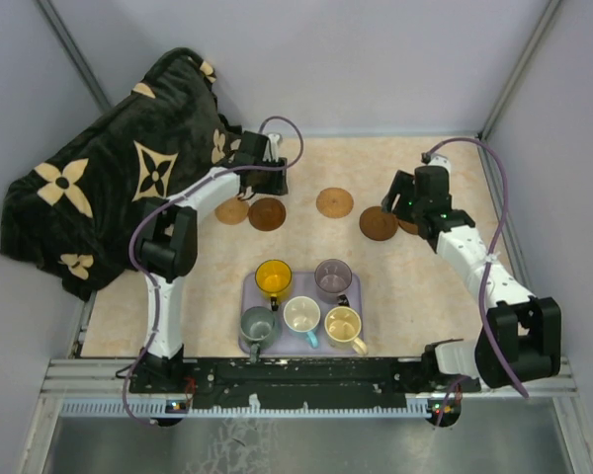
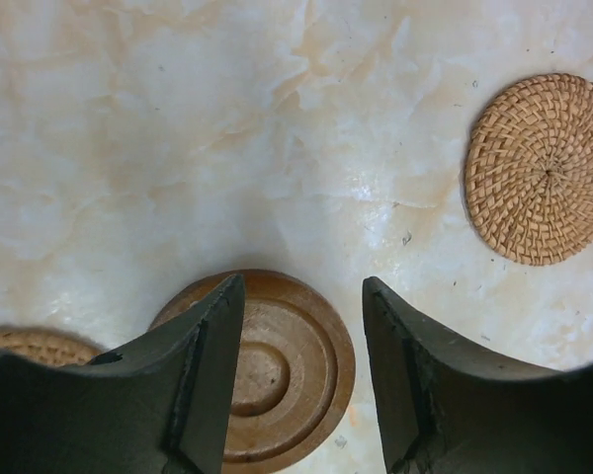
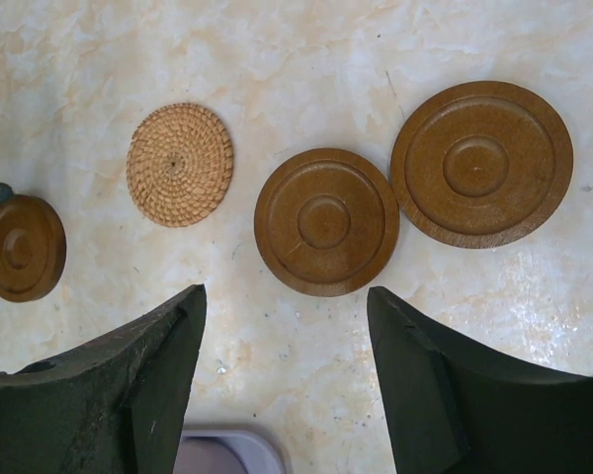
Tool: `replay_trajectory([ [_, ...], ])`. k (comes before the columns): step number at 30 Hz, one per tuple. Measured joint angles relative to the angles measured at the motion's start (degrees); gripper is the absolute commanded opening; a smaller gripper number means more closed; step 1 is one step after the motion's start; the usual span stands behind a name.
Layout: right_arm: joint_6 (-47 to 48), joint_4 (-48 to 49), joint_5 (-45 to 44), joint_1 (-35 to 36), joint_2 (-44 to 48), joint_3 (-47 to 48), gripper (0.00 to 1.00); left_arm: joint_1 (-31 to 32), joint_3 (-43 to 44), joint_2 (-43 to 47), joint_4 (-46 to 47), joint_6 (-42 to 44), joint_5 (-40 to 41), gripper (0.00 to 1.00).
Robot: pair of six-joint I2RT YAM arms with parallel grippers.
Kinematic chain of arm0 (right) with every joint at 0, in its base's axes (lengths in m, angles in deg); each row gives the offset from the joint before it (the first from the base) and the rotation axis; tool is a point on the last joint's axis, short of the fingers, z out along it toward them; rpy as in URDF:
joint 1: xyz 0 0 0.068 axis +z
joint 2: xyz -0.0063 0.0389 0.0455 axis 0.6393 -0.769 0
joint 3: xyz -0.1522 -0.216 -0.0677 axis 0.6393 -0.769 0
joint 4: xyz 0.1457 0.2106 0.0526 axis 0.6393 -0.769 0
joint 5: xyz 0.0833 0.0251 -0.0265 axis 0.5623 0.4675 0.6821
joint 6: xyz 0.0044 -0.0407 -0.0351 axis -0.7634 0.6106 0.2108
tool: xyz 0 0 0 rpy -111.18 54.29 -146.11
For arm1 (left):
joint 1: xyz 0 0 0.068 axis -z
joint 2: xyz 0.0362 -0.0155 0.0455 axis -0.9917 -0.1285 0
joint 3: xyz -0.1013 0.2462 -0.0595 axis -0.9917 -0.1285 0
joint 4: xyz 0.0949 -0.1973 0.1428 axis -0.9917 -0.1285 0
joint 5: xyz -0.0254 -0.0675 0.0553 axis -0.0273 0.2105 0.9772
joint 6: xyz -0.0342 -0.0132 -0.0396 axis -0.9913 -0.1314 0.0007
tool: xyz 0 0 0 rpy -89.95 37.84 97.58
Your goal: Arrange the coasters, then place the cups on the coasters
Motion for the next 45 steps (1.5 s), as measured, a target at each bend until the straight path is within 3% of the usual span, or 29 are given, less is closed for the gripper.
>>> replay_trajectory([
  [9, 0.1, 1.3, 1.6, 0.6, -3.2, 0.6, 0.67, -2.8, -4.0, 11.9, -2.0, 1.6, -2.7, 0.61],
  [18, 3.2, 1.2, -1.6, 8.5, -12.3, 10.3, 0.67, -5.6, -20.3, 25.9, 3.3, -0.5, -0.7, 0.61],
  [24, 5.2, 0.2, -3.1, 9.8, -21.9, 18.5, 0.66, -8.7, -27.4, 26.6, 5.6, -2.6, 2.3, 0.62],
  [32, 8.9, -2.4, -5.6, 13.6, -38.7, 31.5, 0.64, -9.6, -27.5, 23.4, 9.5, -3.6, 4.1, 0.62],
  [34, 9.2, -3.3, -5.6, 13.9, -41.0, 33.0, 0.63, -9.6, -27.5, 22.0, 9.8, -3.8, 4.3, 0.58],
  [39, 10.2, -4.4, -5.8, 14.0, -44.1, 35.5, 0.59, -9.6, -27.5, 20.3, 9.6, -4.8, 2.2, 0.24],
  [45, 11.4, -5.0, -5.7, 14.0, -46.0, 37.0, 0.49, -8.6, -28.5, 20.3, 9.9, -6.0, -1.9, 0.22],
])
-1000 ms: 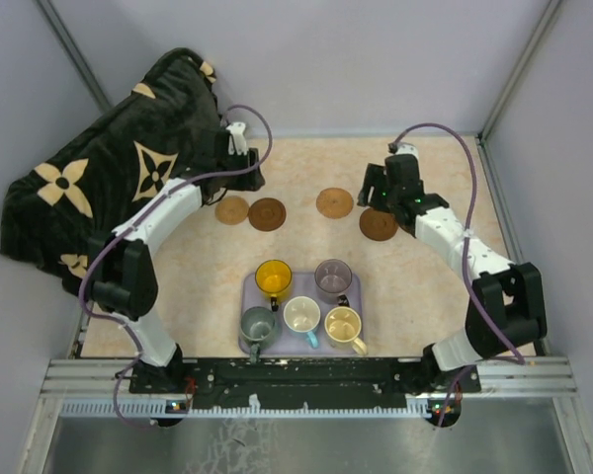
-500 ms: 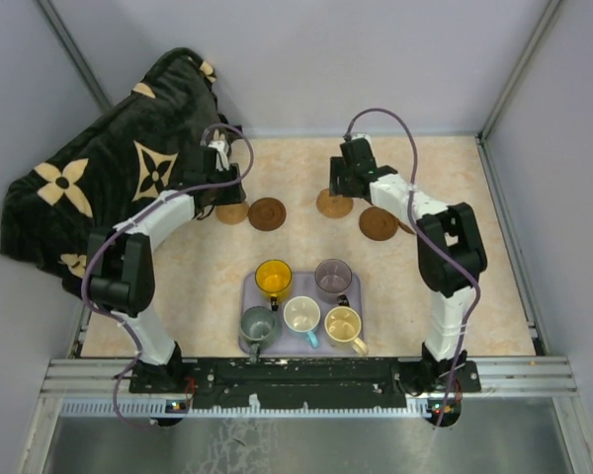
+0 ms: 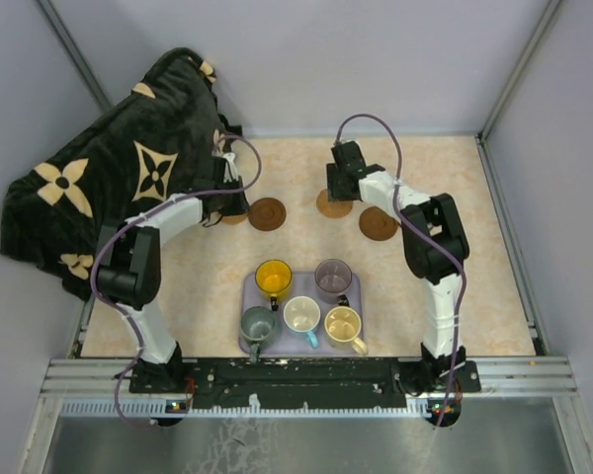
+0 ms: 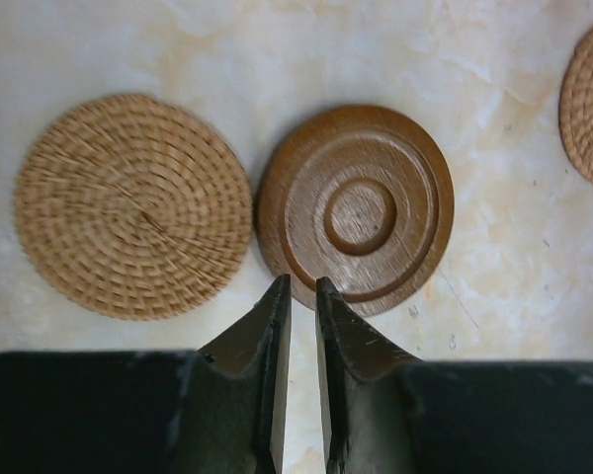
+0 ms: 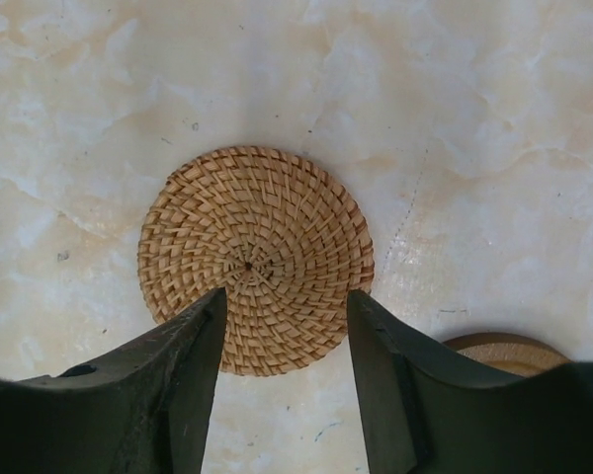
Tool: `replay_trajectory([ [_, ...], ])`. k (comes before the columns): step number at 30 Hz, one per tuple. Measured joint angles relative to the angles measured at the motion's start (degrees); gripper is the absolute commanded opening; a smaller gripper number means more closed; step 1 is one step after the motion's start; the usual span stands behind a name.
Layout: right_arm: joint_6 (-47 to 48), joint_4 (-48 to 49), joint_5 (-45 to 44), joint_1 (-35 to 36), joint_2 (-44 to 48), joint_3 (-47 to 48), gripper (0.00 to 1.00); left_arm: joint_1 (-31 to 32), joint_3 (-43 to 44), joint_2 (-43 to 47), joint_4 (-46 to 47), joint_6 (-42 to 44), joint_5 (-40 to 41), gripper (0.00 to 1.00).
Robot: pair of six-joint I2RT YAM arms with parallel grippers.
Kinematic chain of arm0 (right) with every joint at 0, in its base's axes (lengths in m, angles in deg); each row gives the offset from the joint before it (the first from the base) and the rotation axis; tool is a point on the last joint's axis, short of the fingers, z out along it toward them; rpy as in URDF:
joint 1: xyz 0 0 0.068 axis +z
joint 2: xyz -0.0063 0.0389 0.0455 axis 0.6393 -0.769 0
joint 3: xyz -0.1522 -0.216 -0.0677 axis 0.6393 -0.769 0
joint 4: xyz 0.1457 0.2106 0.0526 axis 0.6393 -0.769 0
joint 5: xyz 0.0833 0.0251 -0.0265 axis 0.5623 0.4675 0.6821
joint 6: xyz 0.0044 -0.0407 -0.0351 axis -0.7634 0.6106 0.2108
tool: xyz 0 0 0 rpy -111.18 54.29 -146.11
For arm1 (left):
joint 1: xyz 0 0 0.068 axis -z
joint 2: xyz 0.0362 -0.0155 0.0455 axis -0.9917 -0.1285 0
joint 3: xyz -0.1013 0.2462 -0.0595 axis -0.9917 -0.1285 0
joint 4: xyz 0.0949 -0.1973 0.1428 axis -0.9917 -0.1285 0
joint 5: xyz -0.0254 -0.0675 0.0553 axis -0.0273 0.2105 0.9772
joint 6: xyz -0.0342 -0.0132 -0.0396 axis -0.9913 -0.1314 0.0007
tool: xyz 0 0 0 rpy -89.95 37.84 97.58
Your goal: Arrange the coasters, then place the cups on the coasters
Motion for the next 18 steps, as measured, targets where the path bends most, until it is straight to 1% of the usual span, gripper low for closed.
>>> replay_trajectory([
  [2, 0.3, 0.0, 0.1, 0.0, -0.6, 0.0, 0.45, 0.9, -1.1, 0.0, 0.2, -0.2, -0.8, 0.22],
  [9, 1.7, 0.0, 0.2, 0.0, -1.3, -0.1, 0.35, 3.8, -2.3, -0.4, 0.3, -0.5, -2.0, 0.21],
  [13, 2.3, 0.0, 0.2, 0.0, -1.6, -0.1, 0.32, 4.8, -2.0, -1.7, 0.3, -0.5, -2.2, 0.22],
  [18, 2.6, -0.1, 0.9, 0.0, -2.8, -0.1, 0.32, 5.2, -0.4, -4.2, 0.3, -0.5, -2.4, 0.22],
])
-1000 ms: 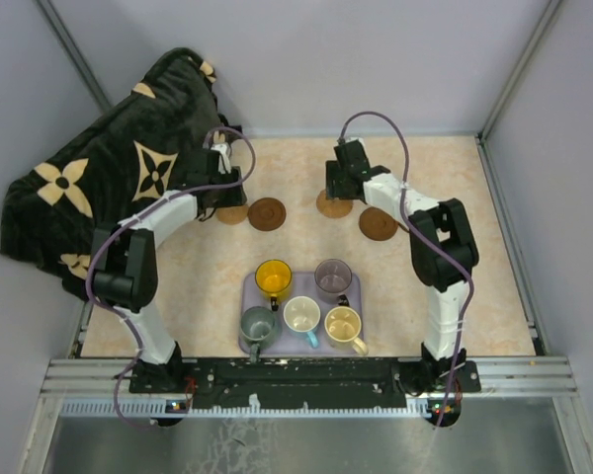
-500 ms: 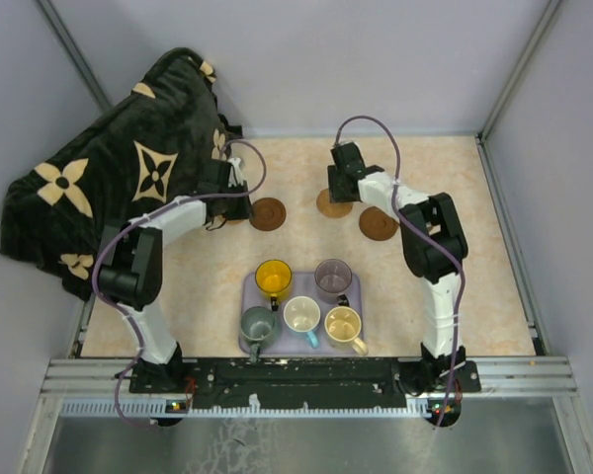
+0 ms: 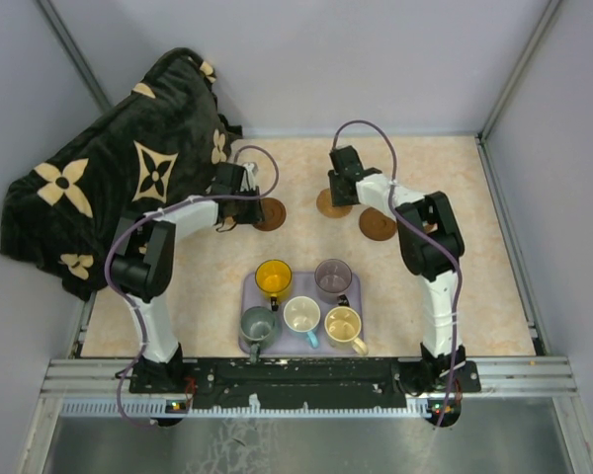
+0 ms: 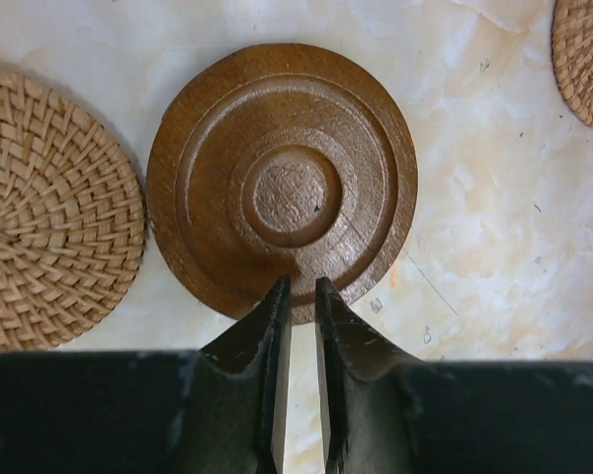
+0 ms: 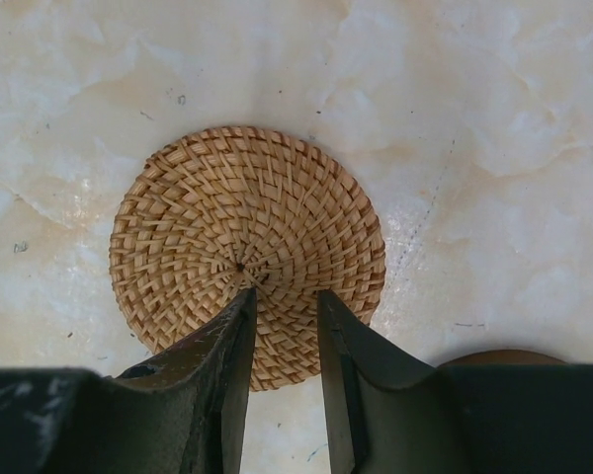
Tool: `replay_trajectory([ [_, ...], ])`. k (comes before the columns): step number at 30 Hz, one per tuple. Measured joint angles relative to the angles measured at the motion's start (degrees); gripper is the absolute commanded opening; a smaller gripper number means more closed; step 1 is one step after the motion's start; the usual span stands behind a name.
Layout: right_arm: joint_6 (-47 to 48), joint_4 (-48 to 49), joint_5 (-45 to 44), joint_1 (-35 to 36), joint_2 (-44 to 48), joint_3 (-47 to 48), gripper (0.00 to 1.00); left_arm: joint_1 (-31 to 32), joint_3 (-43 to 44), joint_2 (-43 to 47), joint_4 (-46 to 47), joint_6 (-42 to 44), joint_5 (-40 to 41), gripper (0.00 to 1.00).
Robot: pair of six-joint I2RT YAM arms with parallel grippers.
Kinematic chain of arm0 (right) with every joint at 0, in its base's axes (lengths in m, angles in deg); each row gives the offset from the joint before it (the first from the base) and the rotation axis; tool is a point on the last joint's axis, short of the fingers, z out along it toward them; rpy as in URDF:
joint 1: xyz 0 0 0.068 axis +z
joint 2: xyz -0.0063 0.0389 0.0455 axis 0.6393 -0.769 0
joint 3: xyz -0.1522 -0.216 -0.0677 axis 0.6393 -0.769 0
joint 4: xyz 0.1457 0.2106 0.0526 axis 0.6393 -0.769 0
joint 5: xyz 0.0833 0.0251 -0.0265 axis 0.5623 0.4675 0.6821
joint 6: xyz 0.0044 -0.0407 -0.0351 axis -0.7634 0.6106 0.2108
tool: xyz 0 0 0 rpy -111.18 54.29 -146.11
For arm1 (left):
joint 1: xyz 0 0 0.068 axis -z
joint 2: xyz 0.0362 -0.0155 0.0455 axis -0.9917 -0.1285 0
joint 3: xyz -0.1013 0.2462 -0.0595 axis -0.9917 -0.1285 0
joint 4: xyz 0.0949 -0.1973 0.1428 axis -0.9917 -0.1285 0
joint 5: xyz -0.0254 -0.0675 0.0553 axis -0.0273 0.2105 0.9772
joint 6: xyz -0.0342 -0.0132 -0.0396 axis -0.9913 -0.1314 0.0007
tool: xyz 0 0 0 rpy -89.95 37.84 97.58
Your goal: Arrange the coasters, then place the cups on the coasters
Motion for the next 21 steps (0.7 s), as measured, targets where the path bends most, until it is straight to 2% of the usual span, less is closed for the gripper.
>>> replay_trajectory([
  [9, 0.6, 0.3, 0.2, 0.9, -0.5, 0.0, 0.31, 0.6, 3.7, -4.2, 0.6, -0.5, -1.3, 0.25],
  [21, 0.4, 2.7, -1.4, 5.3, -0.5, -1.2, 0.31, 1.0, 9.3, -9.0, 0.9, -1.3, -3.2, 0.27],
])
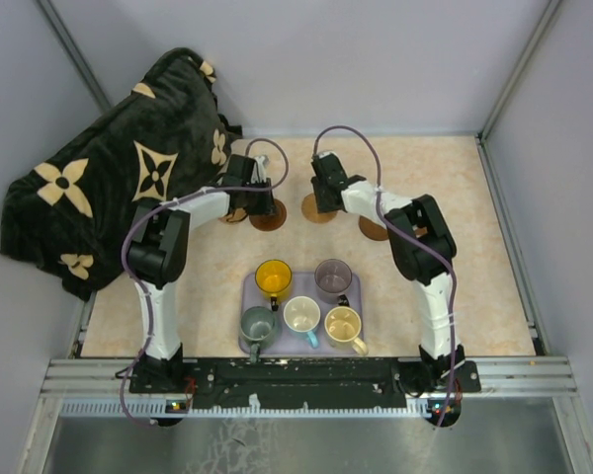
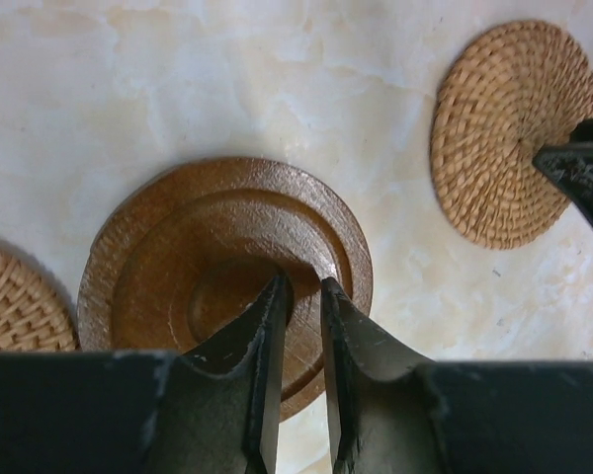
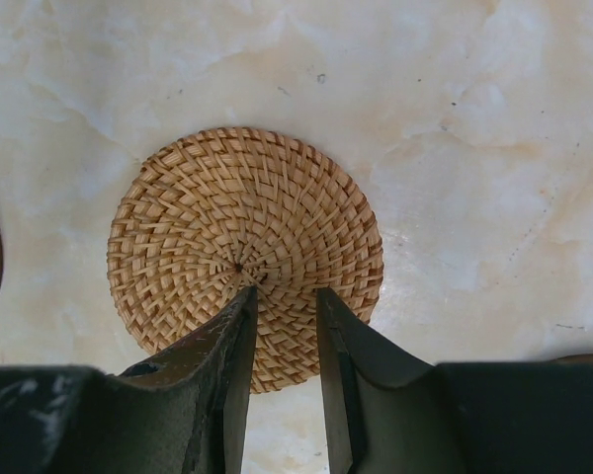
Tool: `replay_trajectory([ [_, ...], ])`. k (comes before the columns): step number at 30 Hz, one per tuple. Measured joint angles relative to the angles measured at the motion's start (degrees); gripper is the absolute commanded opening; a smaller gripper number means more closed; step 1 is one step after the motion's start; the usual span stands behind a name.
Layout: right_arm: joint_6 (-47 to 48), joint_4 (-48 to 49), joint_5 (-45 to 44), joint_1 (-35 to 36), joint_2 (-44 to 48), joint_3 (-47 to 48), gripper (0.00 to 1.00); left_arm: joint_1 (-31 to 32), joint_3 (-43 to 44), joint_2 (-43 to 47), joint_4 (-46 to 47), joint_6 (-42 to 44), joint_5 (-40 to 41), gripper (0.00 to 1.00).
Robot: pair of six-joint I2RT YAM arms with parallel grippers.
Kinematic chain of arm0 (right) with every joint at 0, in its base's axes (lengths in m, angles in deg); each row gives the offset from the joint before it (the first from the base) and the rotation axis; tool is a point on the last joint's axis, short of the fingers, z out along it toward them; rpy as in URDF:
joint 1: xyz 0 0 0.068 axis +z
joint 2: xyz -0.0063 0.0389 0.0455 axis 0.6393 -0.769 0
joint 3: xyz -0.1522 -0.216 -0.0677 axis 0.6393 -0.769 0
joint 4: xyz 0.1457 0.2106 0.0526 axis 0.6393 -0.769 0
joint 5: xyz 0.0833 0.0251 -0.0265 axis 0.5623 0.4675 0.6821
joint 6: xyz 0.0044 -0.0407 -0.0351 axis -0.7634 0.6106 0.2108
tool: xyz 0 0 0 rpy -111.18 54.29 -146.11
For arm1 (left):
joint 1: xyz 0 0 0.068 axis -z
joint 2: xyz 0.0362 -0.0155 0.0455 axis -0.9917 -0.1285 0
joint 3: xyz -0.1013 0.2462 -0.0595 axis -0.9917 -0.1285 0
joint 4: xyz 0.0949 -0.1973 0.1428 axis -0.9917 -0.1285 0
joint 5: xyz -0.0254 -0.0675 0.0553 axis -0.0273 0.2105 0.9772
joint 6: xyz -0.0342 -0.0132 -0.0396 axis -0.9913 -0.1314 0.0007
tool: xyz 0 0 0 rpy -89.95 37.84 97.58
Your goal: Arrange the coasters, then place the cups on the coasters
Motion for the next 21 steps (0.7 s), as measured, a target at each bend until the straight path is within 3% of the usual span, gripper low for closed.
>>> replay_trajectory([
  [21, -1.6, 2.4, -0.7, 0.6, 1.3, -2.6, 0.31, 0.2, 7.9, -5.6, -0.5, -0.2, -1.8, 0.29],
])
